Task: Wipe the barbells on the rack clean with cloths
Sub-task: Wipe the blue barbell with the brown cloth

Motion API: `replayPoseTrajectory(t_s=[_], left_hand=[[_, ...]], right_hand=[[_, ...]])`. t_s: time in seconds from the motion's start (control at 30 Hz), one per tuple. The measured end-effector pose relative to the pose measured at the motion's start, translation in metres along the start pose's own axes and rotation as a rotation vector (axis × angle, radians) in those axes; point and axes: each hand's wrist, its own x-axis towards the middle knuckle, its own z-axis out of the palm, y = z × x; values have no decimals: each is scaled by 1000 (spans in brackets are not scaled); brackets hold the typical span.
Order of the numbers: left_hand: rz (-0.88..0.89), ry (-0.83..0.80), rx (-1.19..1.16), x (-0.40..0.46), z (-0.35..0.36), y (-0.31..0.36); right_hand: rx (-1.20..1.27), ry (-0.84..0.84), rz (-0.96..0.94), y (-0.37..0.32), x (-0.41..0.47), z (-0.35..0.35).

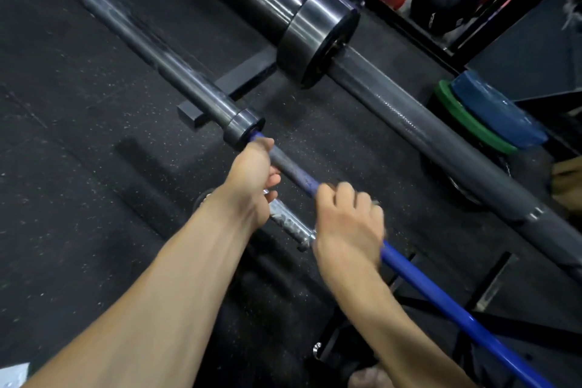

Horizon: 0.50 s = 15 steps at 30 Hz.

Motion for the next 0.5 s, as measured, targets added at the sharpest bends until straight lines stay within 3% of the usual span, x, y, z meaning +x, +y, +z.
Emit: replayPoseTrajectory(t_s=[0.1,0.37,0.5], left_hand=[[18,13,-6,1,-1,-1],[-12,16,5,5,-1,3],[-36,-17,13,5,-3,2]], right_hand=[[31,-27,-66,-28,25,-4],[-34,-81,-54,31,-20,2],[22,-73,-47,-12,21,-8]])
